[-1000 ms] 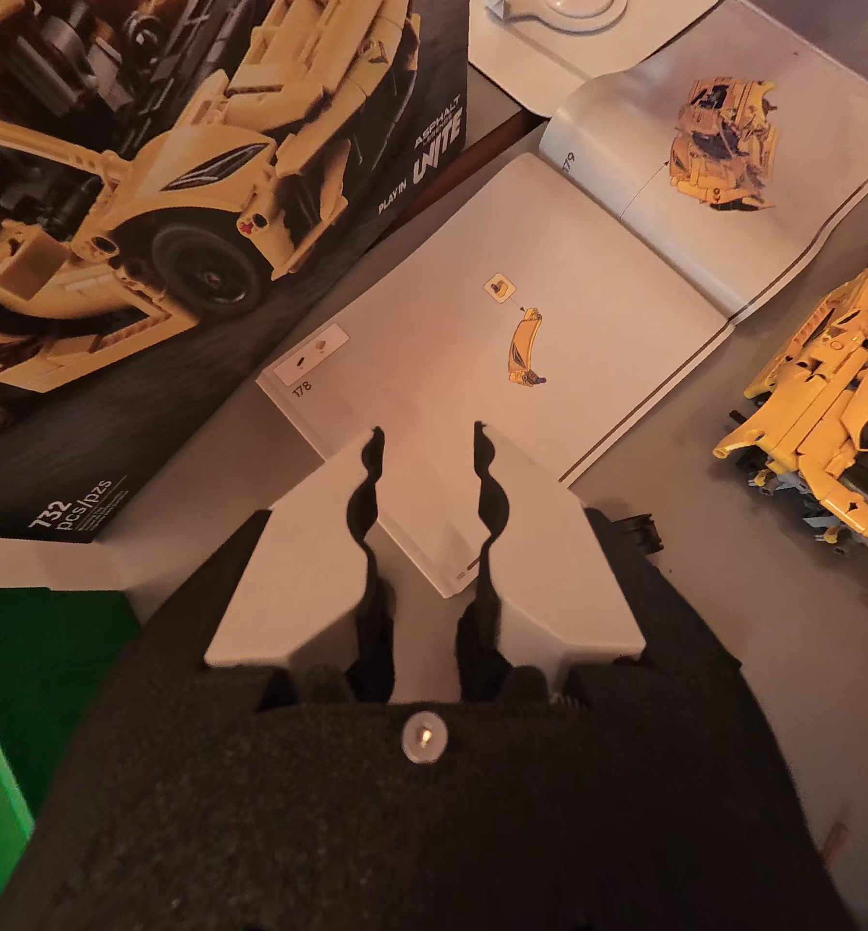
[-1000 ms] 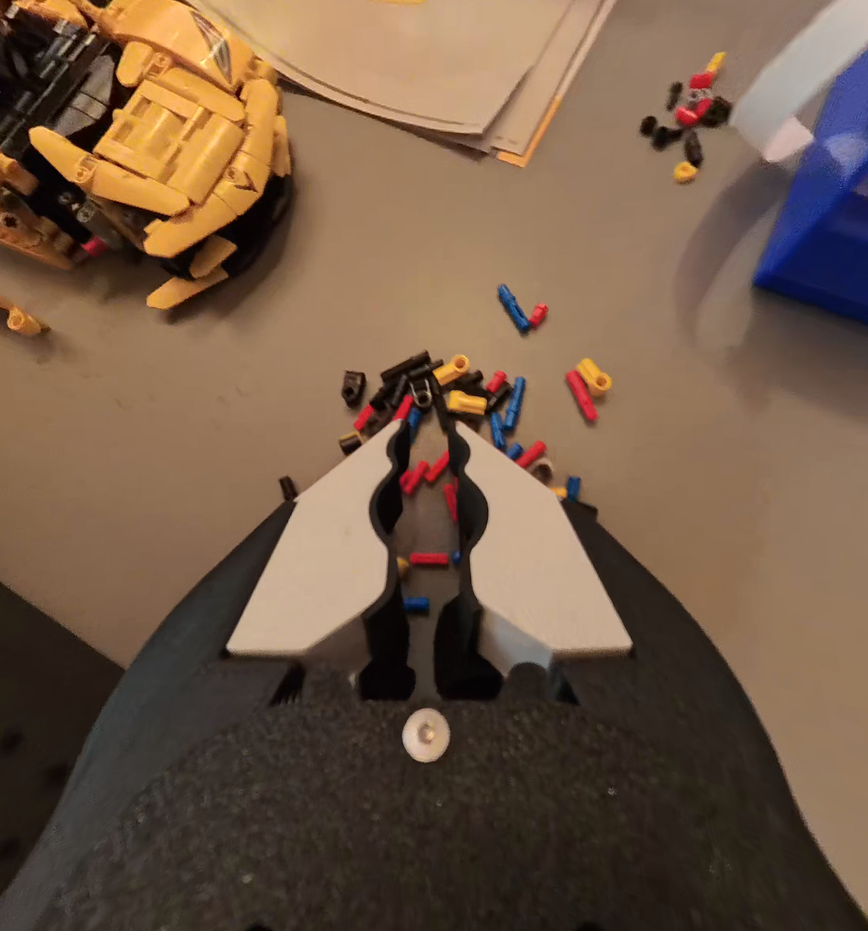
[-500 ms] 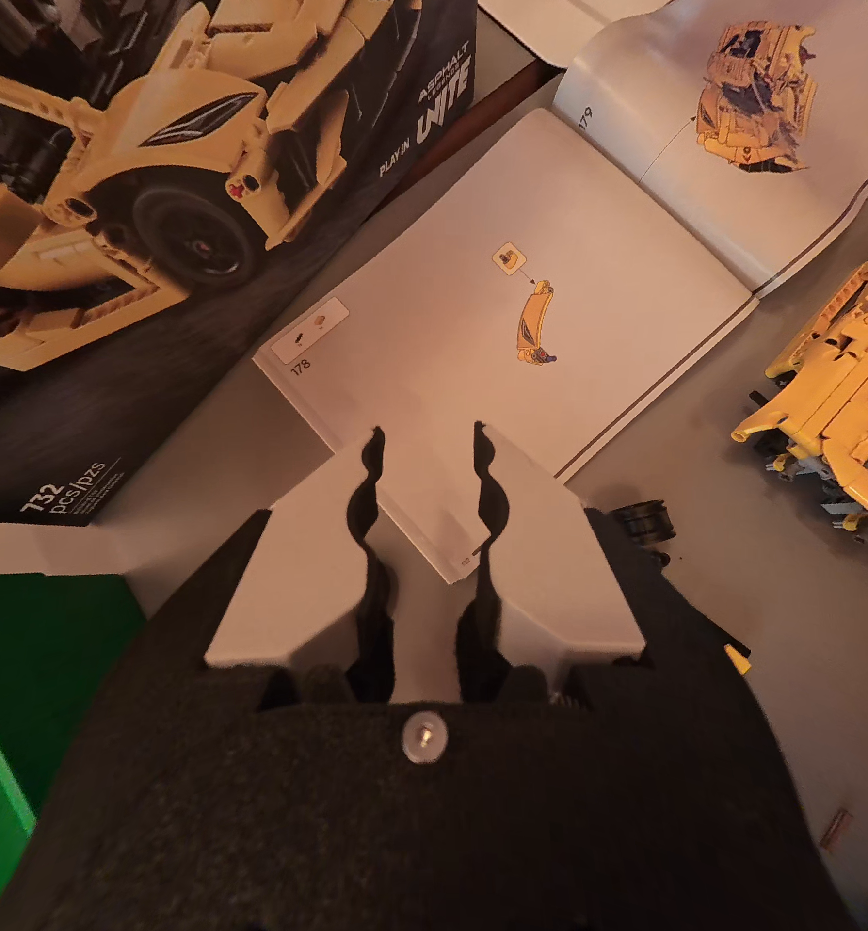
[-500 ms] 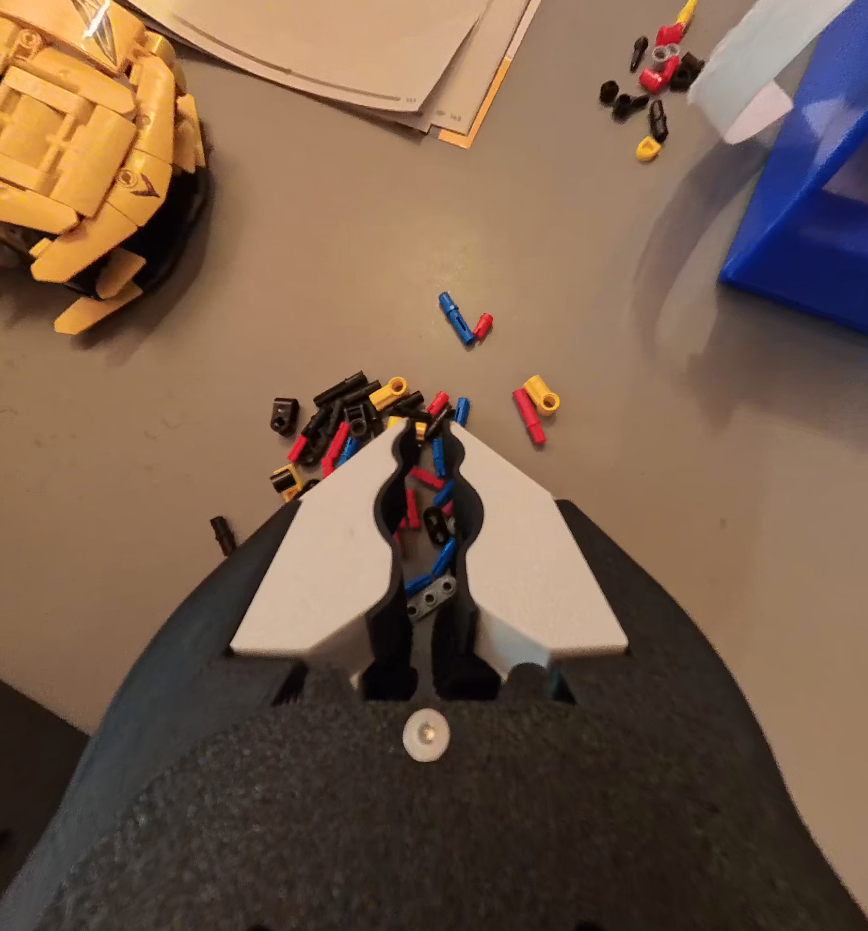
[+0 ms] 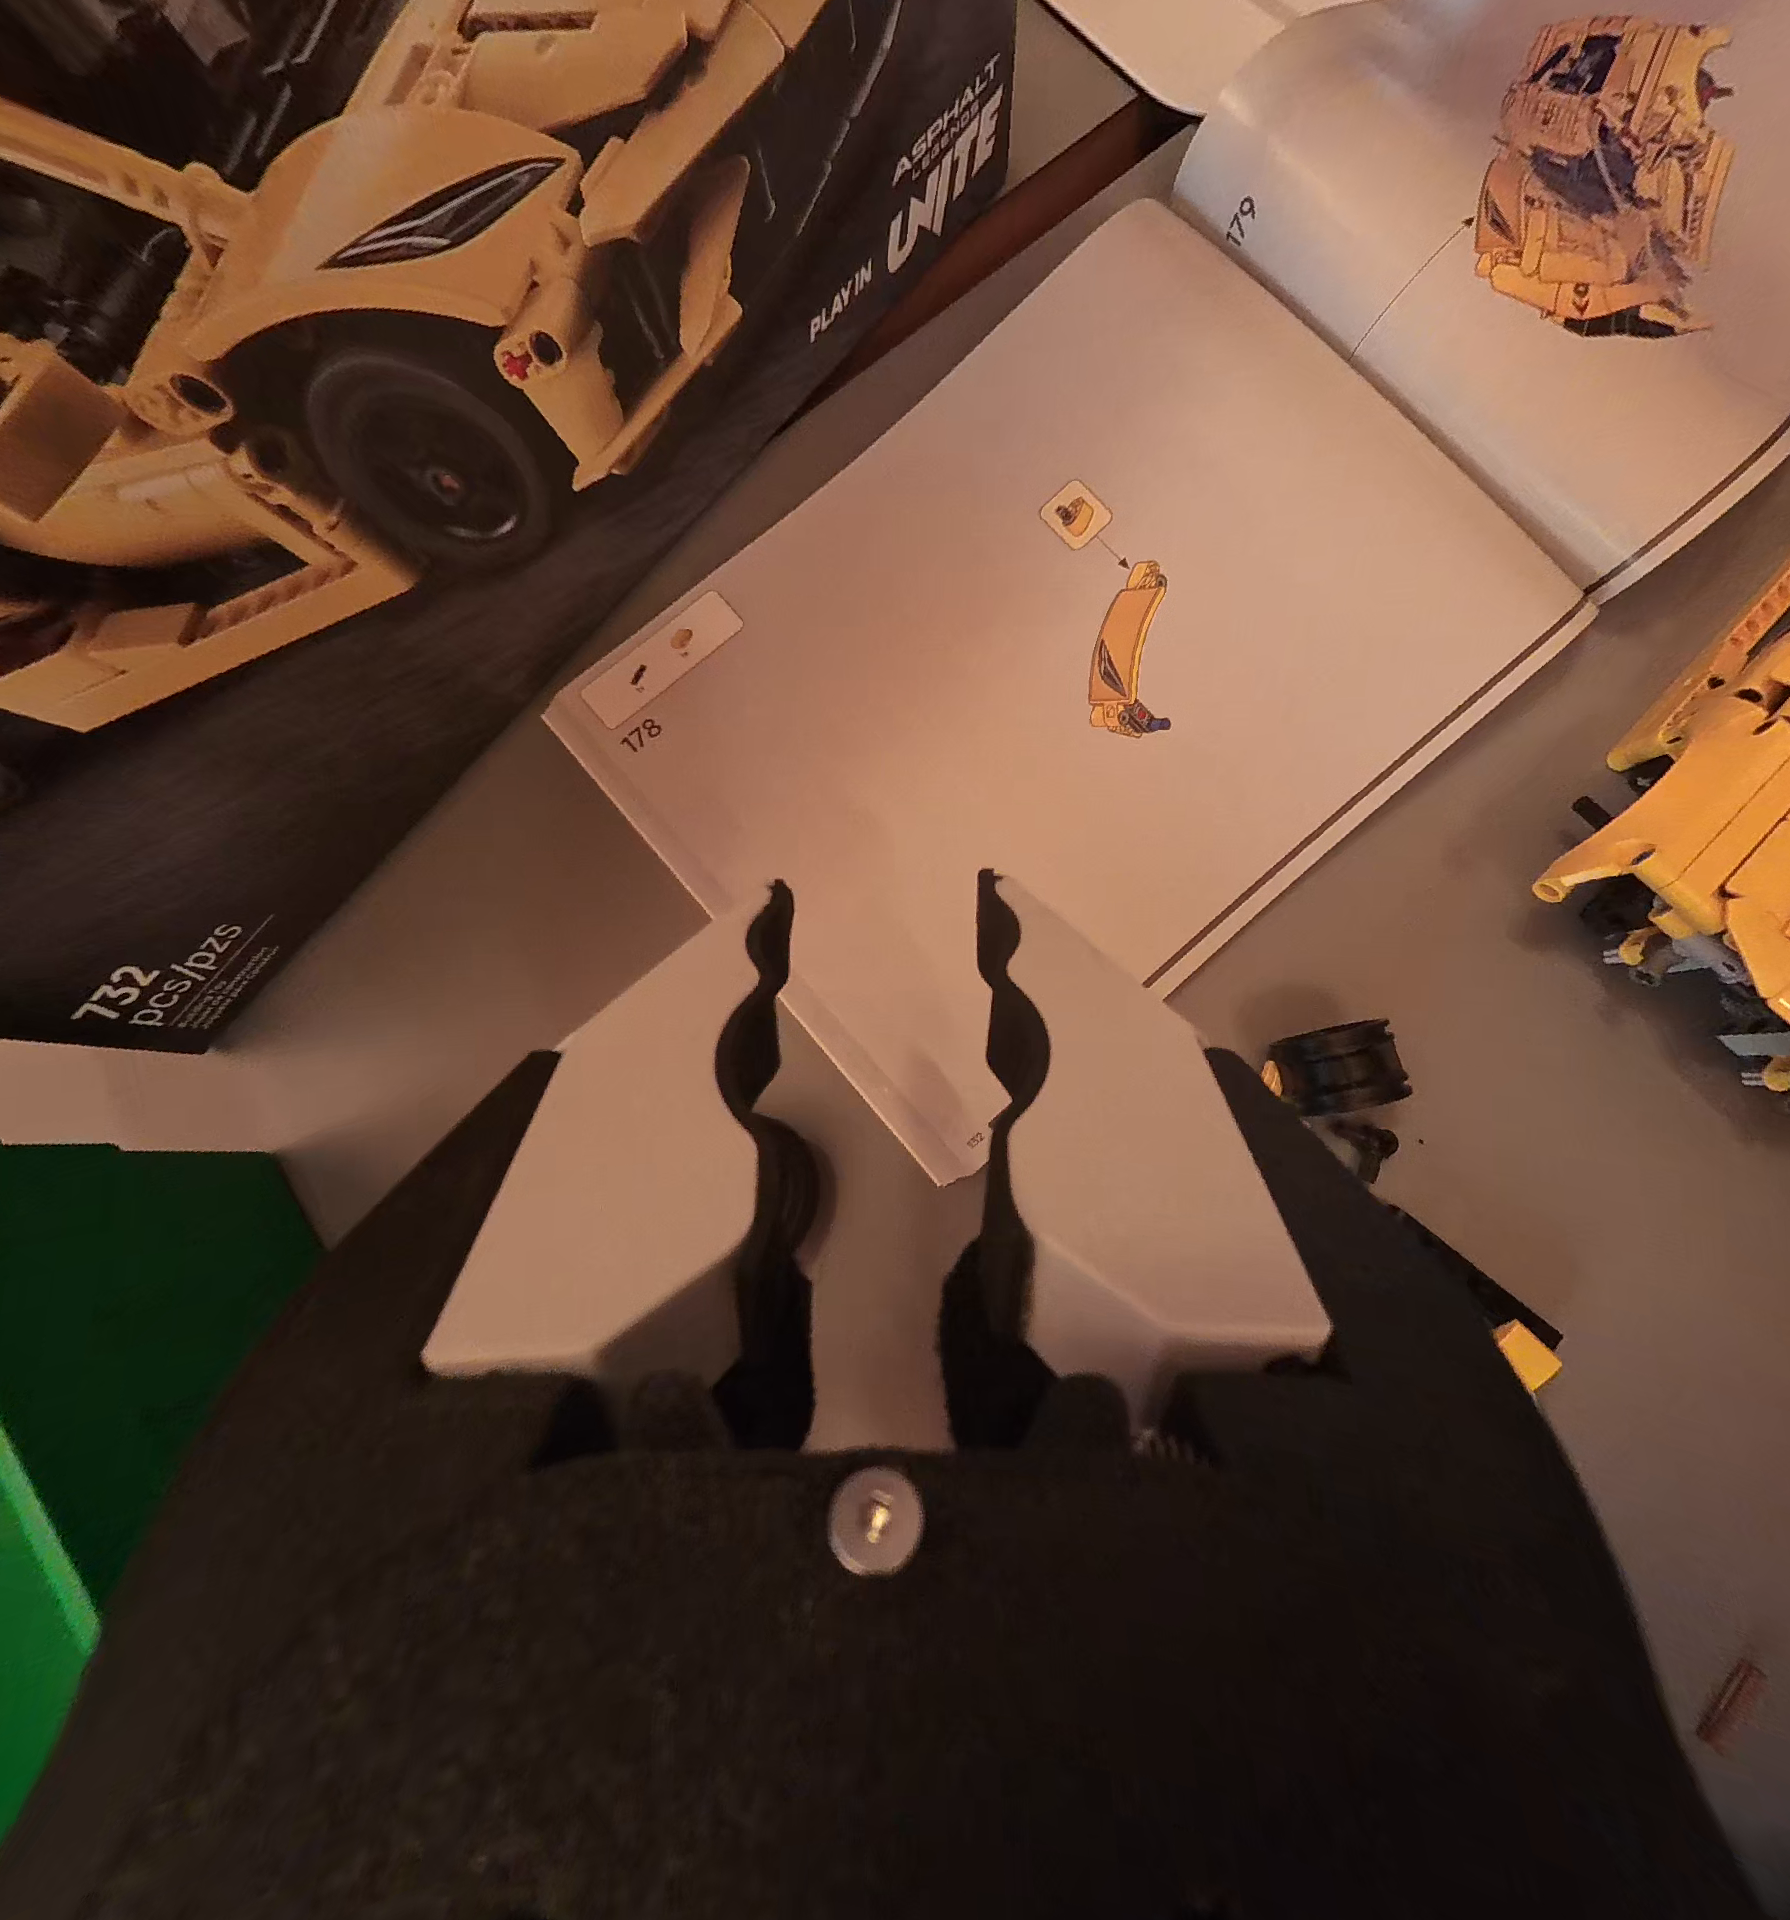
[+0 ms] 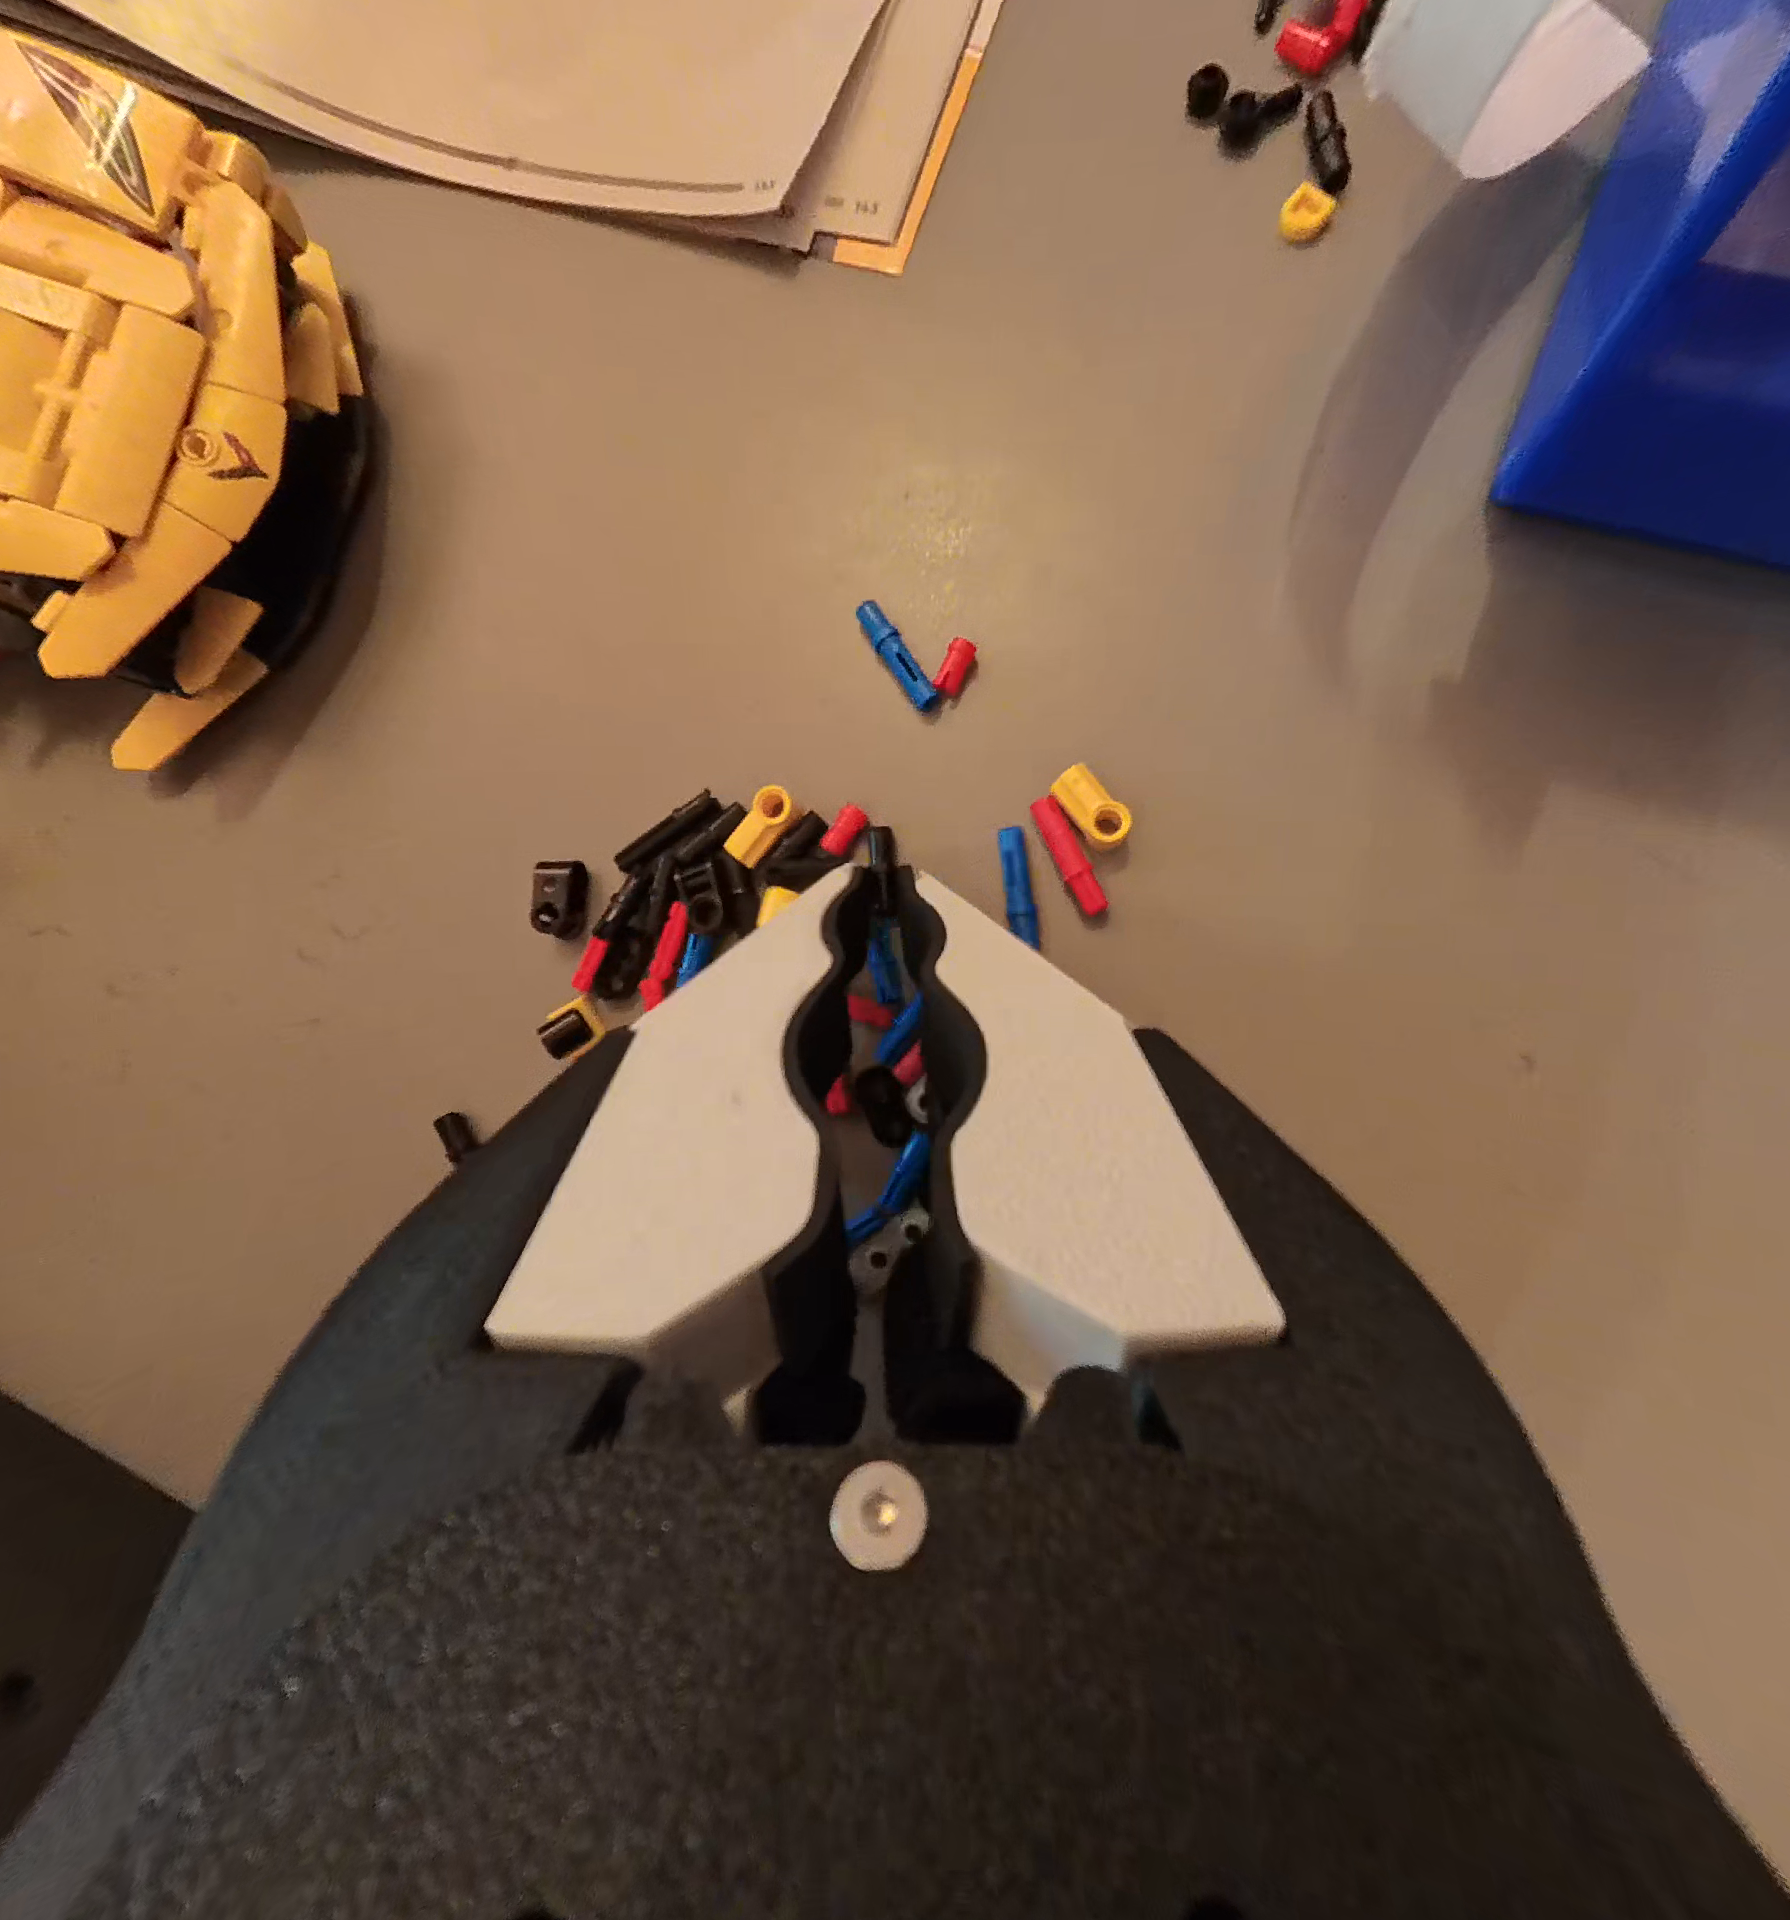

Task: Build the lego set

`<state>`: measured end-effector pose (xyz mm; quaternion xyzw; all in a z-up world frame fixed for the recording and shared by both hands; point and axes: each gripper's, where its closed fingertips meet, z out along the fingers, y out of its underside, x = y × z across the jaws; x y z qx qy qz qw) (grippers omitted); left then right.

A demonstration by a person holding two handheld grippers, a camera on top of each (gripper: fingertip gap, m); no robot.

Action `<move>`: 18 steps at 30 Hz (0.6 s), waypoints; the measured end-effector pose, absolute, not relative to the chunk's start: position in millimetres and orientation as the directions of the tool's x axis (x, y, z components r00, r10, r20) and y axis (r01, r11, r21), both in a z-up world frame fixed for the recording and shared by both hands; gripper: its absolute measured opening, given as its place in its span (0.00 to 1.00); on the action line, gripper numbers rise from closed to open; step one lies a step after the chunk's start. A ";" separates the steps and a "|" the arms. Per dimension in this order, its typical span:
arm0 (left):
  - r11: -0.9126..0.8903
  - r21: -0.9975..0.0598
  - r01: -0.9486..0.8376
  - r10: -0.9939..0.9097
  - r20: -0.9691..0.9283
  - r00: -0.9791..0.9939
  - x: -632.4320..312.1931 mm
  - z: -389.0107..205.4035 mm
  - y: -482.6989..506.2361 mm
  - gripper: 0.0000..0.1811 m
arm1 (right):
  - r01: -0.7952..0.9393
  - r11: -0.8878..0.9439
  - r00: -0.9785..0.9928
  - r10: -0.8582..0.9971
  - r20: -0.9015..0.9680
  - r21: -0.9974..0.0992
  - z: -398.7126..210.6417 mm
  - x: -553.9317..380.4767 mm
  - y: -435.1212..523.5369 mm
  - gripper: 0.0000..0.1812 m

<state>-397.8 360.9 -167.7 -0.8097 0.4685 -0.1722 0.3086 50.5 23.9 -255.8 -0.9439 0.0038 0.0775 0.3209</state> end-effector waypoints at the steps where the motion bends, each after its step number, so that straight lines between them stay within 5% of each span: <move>1: -0.371 -0.662 -0.651 -0.865 -0.009 0.503 -398.0 -167.5 361.0 0.20 | -0.047 -0.795 0.989 0.049 -0.142 -0.604 -255.8 50.3 23.9 0.02; 12: -0.375 -0.662 -0.649 -0.862 -0.009 0.507 -398.2 -167.5 361.7 0.20 | 0.105 -0.722 0.993 0.107 0.040 -0.684 -207.6 46.5 32.6 0.01; 18: -0.387 -0.661 -0.643 -0.854 -0.005 0.520 -404.1 -168.3 363.2 0.20 | 0.313 -0.573 0.764 0.626 -0.158 -0.757 -172.7 -112.2 23.4 0.02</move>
